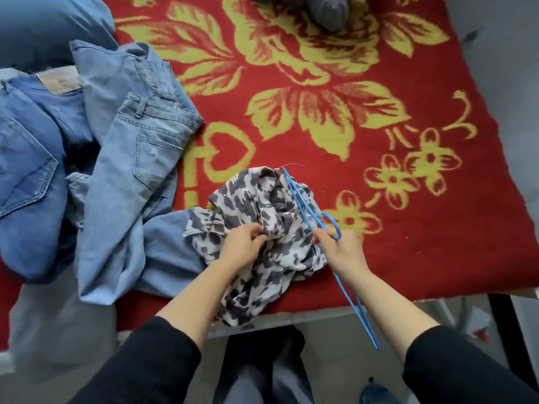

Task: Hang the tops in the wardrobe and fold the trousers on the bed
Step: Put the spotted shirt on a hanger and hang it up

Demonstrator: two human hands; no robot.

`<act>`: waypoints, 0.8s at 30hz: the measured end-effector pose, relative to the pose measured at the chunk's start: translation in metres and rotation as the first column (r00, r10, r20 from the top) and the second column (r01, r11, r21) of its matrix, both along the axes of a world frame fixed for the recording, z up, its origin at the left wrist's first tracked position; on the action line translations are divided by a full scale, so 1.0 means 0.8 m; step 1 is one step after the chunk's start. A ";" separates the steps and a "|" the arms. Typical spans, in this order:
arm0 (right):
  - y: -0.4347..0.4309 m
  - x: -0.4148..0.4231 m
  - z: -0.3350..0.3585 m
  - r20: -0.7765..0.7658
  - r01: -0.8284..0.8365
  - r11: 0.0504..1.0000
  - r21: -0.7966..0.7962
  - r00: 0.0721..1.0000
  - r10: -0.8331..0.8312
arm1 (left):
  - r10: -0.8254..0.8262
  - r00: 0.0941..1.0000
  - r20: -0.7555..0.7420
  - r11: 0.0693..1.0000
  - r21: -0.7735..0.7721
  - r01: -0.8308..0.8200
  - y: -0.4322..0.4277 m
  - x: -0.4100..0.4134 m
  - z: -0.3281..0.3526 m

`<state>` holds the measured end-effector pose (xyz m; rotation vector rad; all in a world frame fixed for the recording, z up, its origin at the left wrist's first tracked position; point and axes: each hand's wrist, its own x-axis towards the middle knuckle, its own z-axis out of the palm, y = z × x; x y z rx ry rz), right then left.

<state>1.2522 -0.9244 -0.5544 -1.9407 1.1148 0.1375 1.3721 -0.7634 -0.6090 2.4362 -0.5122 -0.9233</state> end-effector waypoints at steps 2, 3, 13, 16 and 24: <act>0.012 0.002 0.001 -0.014 0.019 0.990 0.137 1.000 -0.017 | 0.073 0.979 -0.188 0.975 -0.194 -0.110 0.008 -0.012 0.029; 0.019 0.004 0.003 -0.018 0.040 0.979 0.200 0.999 -0.038 | 0.091 0.947 -0.307 0.951 -0.255 -0.174 0.013 -0.018 0.044; 0.061 0.020 0.084 0.103 -0.041 0.758 0.651 0.994 -0.035 | 0.181 0.435 -0.882 0.607 -0.248 -0.755 0.008 0.025 0.187; 0.060 0.038 0.132 0.208 -0.088 0.813 0.576 0.977 -0.041 | 0.133 0.559 -0.818 0.604 -0.380 -0.700 -0.001 0.035 0.252; -0.001 0.089 0.315 0.462 -0.123 0.861 0.494 0.876 -0.140 | 0.269 0.858 -0.438 0.440 -0.736 -0.514 0.004 0.076 0.404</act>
